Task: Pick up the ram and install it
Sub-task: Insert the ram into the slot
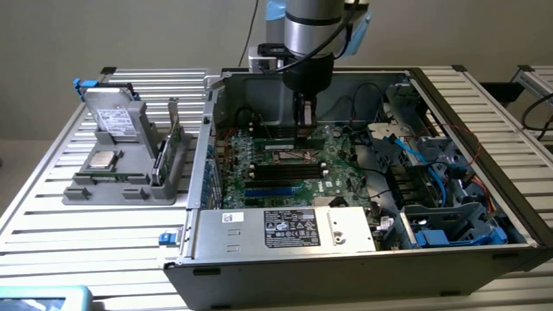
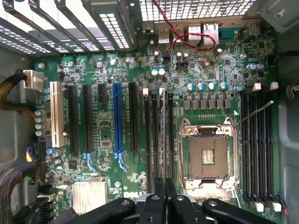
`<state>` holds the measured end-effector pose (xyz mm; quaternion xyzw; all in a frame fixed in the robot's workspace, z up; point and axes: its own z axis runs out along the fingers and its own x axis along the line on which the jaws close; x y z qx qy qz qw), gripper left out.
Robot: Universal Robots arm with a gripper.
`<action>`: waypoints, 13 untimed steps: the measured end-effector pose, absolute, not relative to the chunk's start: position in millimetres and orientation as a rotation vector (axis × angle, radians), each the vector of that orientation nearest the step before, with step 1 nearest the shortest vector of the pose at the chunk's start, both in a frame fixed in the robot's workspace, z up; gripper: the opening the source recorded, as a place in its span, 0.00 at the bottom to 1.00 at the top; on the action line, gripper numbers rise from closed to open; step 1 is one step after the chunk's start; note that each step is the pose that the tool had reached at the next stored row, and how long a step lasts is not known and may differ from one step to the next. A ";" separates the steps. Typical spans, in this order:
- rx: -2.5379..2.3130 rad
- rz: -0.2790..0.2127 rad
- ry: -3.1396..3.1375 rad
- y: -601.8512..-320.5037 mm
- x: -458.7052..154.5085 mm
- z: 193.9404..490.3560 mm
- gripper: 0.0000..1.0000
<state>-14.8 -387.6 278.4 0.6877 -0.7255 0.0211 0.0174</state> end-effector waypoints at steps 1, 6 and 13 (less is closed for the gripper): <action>2.135 0.070 -2.252 -387.6 -14.7 277.5 0.12; 2.132 0.077 -2.249 -387.8 -14.7 271.8 0.12; 2.132 0.077 -2.249 -392.2 -14.7 269.4 0.12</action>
